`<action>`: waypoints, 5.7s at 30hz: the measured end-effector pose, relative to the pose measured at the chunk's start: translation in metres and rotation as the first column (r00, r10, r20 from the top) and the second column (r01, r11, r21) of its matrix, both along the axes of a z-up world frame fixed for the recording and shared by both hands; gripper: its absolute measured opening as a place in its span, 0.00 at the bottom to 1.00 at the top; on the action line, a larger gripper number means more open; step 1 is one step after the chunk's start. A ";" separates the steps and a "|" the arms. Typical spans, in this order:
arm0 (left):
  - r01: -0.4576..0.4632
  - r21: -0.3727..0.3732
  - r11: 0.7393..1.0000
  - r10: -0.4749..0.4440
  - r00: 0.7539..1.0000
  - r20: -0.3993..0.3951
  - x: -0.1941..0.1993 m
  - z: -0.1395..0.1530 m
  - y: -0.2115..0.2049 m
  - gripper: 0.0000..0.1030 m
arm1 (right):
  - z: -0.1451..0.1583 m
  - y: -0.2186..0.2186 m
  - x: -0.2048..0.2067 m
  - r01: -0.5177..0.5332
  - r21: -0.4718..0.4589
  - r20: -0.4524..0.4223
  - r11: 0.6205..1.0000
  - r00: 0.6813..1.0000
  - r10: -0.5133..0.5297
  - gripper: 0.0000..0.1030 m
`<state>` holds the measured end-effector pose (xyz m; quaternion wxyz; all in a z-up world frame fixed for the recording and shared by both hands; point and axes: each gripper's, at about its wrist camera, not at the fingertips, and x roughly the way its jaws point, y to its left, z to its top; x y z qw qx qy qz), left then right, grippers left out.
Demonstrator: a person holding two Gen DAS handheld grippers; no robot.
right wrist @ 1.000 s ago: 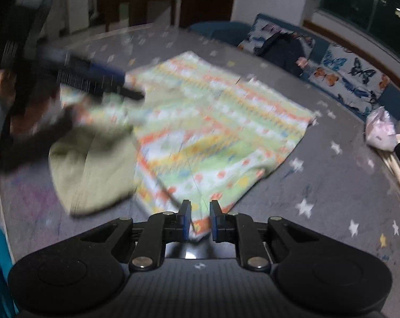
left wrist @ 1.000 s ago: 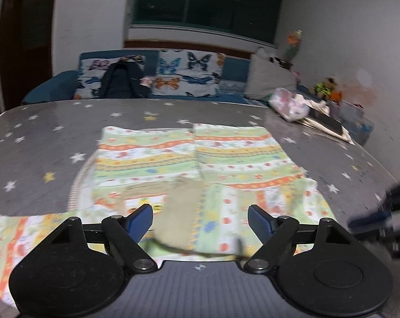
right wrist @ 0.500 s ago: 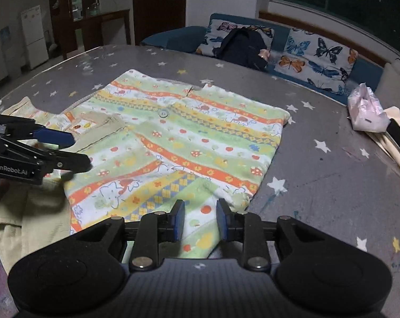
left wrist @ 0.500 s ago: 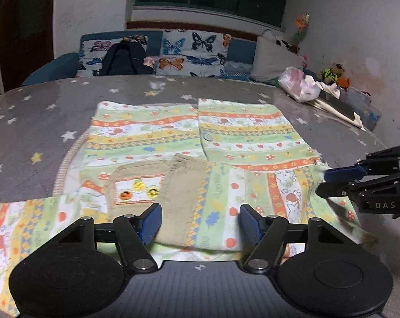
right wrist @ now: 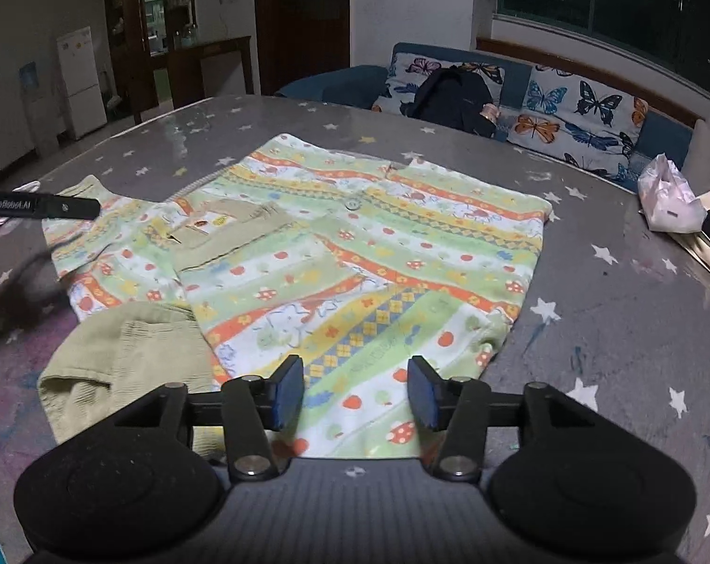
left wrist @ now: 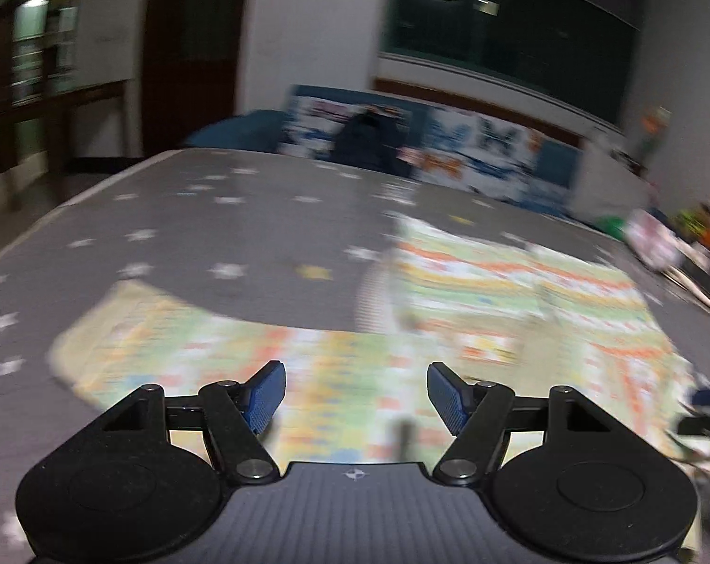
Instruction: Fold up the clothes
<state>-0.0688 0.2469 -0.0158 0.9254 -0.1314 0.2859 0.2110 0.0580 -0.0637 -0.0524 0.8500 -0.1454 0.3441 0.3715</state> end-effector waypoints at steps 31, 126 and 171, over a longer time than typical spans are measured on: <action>-0.237 -0.057 0.970 0.239 0.970 0.036 -0.015 0.002 0.085 0.12 | -0.012 -0.001 -0.015 0.051 0.099 -0.036 0.994 0.998 -0.048 0.83; 0.432 -0.077 0.899 -0.438 0.894 -0.093 0.060 -0.016 -0.077 0.40 | -0.008 0.047 -0.018 -0.073 0.010 -0.002 0.997 0.997 0.073 0.64; 0.458 -0.276 0.845 -0.500 0.860 -0.101 0.023 0.026 -0.118 0.10 | -0.011 -0.007 -0.098 -0.175 -0.203 0.249 0.963 0.942 0.224 0.88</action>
